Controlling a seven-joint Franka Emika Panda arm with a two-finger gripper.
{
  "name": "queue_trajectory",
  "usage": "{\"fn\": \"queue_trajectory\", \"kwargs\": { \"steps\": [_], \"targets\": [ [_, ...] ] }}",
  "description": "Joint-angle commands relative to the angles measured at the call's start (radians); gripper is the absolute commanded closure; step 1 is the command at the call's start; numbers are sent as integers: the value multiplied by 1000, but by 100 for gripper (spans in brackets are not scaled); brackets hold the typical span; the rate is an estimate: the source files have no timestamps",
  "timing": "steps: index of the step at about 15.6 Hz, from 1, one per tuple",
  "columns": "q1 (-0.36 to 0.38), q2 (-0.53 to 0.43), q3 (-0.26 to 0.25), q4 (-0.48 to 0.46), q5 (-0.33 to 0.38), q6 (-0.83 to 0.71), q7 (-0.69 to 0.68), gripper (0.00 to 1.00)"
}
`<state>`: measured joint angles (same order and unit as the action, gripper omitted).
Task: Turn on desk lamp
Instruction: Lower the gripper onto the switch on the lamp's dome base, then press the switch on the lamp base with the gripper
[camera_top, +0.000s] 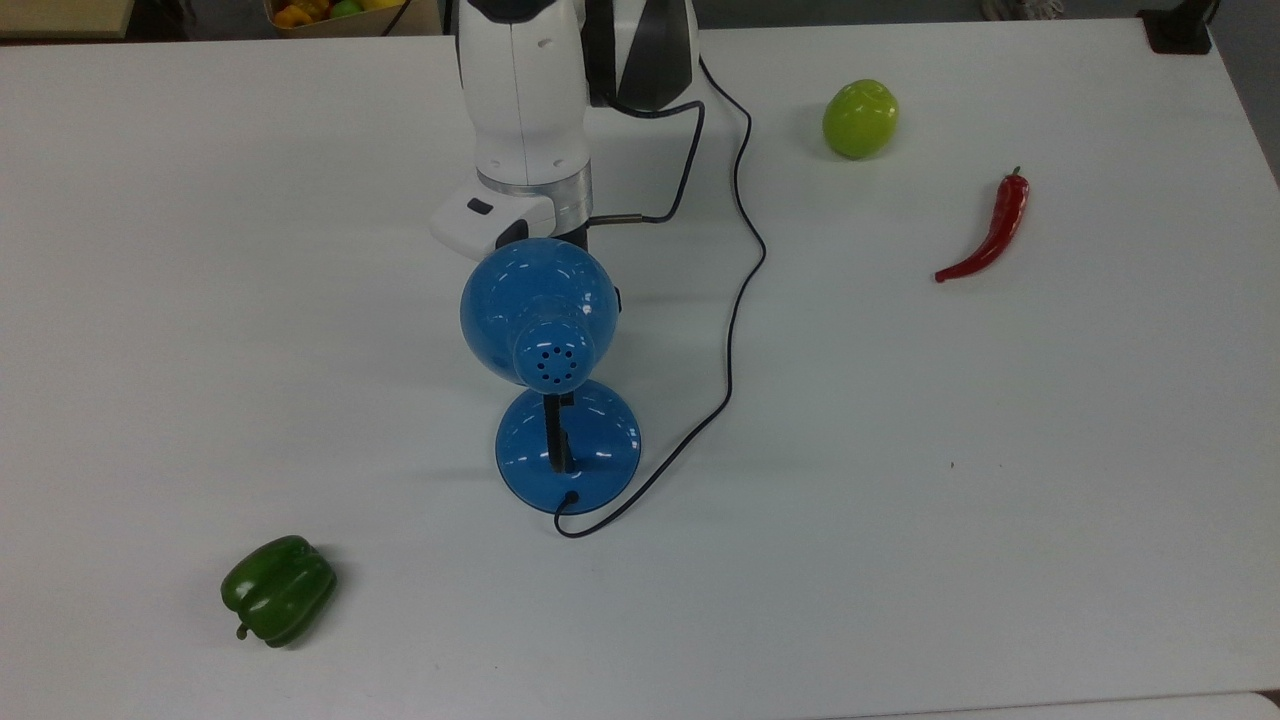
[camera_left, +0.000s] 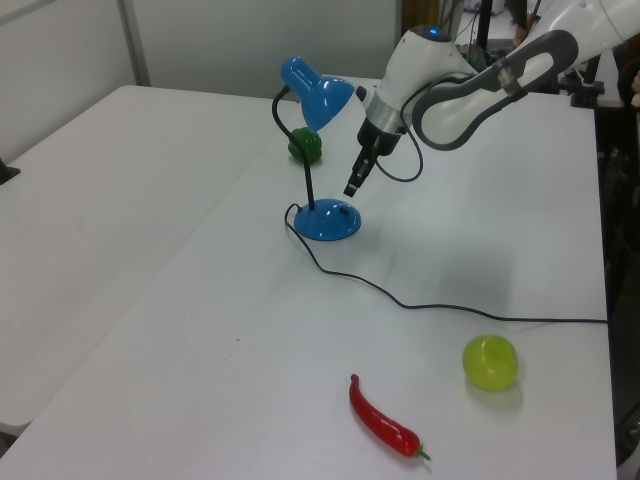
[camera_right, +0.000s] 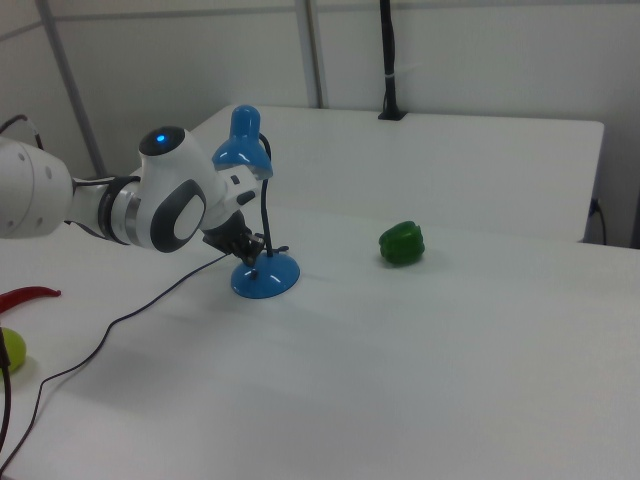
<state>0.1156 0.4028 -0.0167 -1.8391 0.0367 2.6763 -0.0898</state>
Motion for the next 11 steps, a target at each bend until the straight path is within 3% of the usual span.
{"fn": "queue_trajectory", "kwargs": {
  "steps": [1,11],
  "targets": [
    [22,21,-11,-9,14,65,38,100],
    [30,59,-9,-12,8,117,38,100]
  ]
}}
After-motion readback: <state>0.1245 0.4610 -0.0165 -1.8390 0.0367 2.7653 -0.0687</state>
